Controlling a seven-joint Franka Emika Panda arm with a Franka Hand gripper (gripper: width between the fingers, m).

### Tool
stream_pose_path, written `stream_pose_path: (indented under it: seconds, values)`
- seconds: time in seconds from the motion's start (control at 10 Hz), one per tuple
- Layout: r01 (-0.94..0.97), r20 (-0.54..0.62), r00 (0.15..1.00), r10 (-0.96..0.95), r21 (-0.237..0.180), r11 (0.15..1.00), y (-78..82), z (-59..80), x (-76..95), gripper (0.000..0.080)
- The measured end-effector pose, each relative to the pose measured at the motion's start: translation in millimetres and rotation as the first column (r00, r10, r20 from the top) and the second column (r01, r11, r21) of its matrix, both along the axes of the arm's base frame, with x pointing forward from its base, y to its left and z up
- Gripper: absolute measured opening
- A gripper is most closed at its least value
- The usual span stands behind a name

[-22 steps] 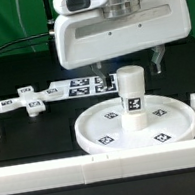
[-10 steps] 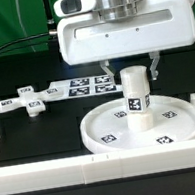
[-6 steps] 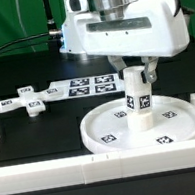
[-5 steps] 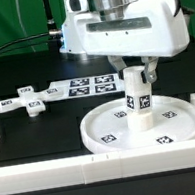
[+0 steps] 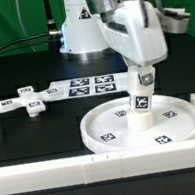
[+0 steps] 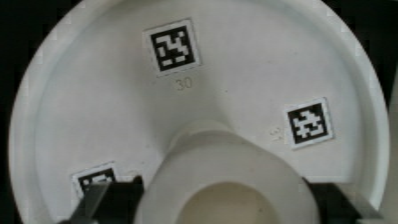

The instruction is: Assemble round table

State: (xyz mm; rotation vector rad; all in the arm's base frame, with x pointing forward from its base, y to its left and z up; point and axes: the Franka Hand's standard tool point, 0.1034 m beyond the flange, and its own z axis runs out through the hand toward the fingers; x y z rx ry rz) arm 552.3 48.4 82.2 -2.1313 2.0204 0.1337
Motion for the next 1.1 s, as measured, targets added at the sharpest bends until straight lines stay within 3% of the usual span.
stream_pose_path:
  seconds: [0.4,0.5,0.6,0.7,1.1]
  values:
    - [0.064,-0.022,0.998,-0.063,0.013,0.998,1.9,-0.3,-0.7,0.0409]
    - [0.012,-0.010,1.000,-0.012,0.009,1.000,1.7,-0.2,-0.7,0.0469]
    - [-0.059,0.006,0.998,0.059,0.002,0.998,1.1,0.1,-0.6,0.0469]
    - [-0.145,0.029,0.989,0.145,-0.007,0.989,1.6,0.4,-0.8,0.0613]
    - [-0.421,0.079,0.903,0.423,-0.044,0.906,1.5,-1.3,-2.8,0.0648]
